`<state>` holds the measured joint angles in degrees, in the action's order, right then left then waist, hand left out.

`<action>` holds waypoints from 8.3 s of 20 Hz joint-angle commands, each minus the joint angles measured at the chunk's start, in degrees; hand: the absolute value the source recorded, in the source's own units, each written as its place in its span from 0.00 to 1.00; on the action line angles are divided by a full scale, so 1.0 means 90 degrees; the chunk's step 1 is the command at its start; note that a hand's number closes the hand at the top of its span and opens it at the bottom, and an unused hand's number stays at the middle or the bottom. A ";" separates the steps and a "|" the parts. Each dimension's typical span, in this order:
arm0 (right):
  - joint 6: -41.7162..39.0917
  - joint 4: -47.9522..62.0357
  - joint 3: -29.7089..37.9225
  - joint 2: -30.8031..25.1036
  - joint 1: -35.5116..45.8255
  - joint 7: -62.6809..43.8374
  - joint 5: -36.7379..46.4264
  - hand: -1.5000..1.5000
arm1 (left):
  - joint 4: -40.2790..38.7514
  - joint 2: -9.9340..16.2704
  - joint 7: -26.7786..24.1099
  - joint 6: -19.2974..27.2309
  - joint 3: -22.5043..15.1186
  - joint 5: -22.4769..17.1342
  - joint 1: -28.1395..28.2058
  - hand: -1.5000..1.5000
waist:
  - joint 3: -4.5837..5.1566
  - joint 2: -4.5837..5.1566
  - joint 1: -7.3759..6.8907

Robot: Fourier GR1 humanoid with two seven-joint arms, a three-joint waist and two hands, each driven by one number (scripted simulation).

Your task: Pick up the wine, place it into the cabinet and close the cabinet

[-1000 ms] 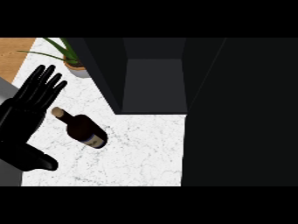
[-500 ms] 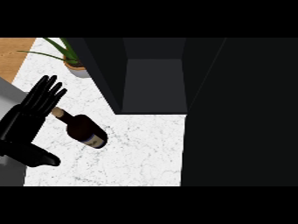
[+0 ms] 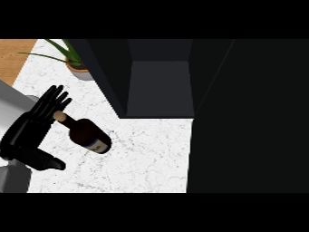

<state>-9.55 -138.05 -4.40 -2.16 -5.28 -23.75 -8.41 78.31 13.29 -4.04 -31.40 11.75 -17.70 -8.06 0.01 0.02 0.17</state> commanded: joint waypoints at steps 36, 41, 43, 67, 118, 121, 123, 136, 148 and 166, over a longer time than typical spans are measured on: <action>-0.0098 -0.0140 0.0224 -0.0054 0.0052 -0.0050 0.0066 0.00 | -0.6000 0.0160 -0.3652 -0.0675 -0.0034 0.1717 -0.2054 0.00 | 0.0006 0.0018 0.0059; -0.0380 -0.0183 0.0625 -0.0224 -0.0150 0.0144 -0.0429 0.00 | -0.6380 -0.0170 -0.4226 -0.0521 -0.0114 0.1814 -0.1949 0.00 | 0.0007 0.0024 0.0088; -0.0189 0.0382 0.0243 0.0009 0.0125 0.0235 0.0124 0.00 | -0.6284 0.0018 -0.3952 -0.0817 -0.0111 0.1722 -0.2082 0.00 | 0.0005 0.0020 0.0037; -0.0214 0.0252 0.0577 -0.0094 -0.0020 0.0186 0.0013 0.00 | -0.6265 -0.0563 -0.5674 0.0824 0.0045 0.1555 -0.0327 1.00 | -0.0004 -0.0026 -0.0183; -0.0575 0.0772 0.0675 -0.0012 -0.0141 0.0740 -0.0220 0.00 | 0.0461 -0.1477 -0.0966 0.5351 -0.3025 0.0050 -0.1266 1.00 | -0.0003 0.0001 0.0032; -0.0339 0.0760 0.0781 -0.0113 0.0408 0.0334 -0.0202 0.00 | 0.0283 -0.1477 -0.0989 0.5848 -0.3490 0.0057 -0.1501 1.00 | -0.0001 0.0001 0.0018; -0.0516 0.0865 0.0896 -0.0097 0.0025 0.0687 -0.0256 0.00 | -0.0082 -0.1477 -0.0975 0.5816 -0.3437 0.0169 -0.1627 1.00 | -0.0002 0.0000 0.0024; -0.0403 0.0513 0.0757 -0.0094 0.0132 0.0280 -0.0257 0.00 | -0.1958 -0.1477 -0.1941 0.6084 -0.3549 -0.0796 -0.2366 1.00 | -0.0001 -0.0001 0.0017; -0.0189 0.0411 0.0107 0.0229 -0.0203 0.0551 0.0358 0.00 | -0.3300 -0.1476 -0.3130 0.5666 -0.3636 -0.1555 -0.2240 1.00 | 0.0001 0.0002 0.0029; -0.0394 0.0712 0.0606 0.0032 0.0075 0.0428 -0.0193 0.00 | -0.5934 -0.1477 -0.4124 0.4799 -0.4079 -0.3752 -0.4167 1.00 | 0.0004 0.0042 0.0183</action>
<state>-13.90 -131.19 1.15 -1.87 -5.46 -18.38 -10.11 29.79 0.01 -40.08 13.60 -24.74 -48.81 -42.20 0.04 0.35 1.62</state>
